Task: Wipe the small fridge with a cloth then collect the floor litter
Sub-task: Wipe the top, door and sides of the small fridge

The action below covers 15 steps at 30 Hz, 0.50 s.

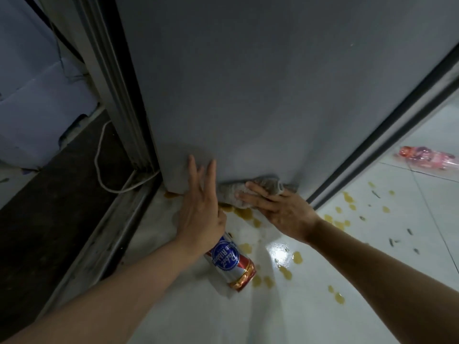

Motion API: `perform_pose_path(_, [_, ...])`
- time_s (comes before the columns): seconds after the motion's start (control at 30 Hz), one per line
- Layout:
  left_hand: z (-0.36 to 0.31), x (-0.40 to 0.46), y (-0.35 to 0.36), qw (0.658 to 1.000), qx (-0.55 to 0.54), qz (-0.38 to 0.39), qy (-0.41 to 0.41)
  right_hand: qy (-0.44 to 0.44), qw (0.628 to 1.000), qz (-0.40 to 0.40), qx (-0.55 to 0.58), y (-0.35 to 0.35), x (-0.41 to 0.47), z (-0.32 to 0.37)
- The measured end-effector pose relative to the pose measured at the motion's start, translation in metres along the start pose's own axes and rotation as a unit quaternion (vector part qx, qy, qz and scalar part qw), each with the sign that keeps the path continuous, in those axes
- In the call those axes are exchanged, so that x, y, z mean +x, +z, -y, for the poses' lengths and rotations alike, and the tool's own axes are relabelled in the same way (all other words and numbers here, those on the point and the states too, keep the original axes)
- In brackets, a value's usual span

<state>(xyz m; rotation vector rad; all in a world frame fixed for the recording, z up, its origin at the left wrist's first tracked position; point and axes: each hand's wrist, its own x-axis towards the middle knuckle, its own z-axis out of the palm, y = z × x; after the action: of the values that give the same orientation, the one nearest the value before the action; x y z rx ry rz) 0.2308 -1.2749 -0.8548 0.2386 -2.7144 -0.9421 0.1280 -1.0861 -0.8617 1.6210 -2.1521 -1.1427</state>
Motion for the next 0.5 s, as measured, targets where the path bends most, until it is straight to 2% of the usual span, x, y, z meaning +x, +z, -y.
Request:
perform_pose_path(0.03, [-0.003,-0.001,0.000,1.000,0.001,0.006,0.005,-0.009,1.000,0.015,-0.024,-0.001,-0.002,-0.001])
perform_pose_path(0.1, [-0.008,-0.002,0.000,1.000,0.012,0.013,0.021,0.004,0.999,-0.044,-0.009,-0.006,-0.006,-0.011])
perform_pose_path(0.13, [-0.010,-0.002,0.000,0.999,0.024,0.013,0.035,0.028,0.993,-0.107,0.031,-0.010,-0.011,-0.018])
perform_pose_path(0.2, [-0.015,-0.002,-0.002,0.996,0.057,0.010,0.074,0.089,0.958,-0.254,0.096,-0.018,-0.026,-0.038])
perform_pose_path(0.27, [-0.019,0.002,-0.004,0.990,0.093,0.007,0.105,0.141,0.922,-0.342,0.111,-0.024,-0.043,-0.058])
perform_pose_path(0.43, [-0.020,0.009,-0.001,0.979,0.152,0.002,0.133,0.213,0.898,-0.370,0.109,-0.009,-0.057,-0.058])
perform_pose_path(0.5, [-0.018,0.009,0.004,0.977,0.173,0.010,0.128,0.198,0.907,-0.348,0.130,0.009,-0.052,-0.039])
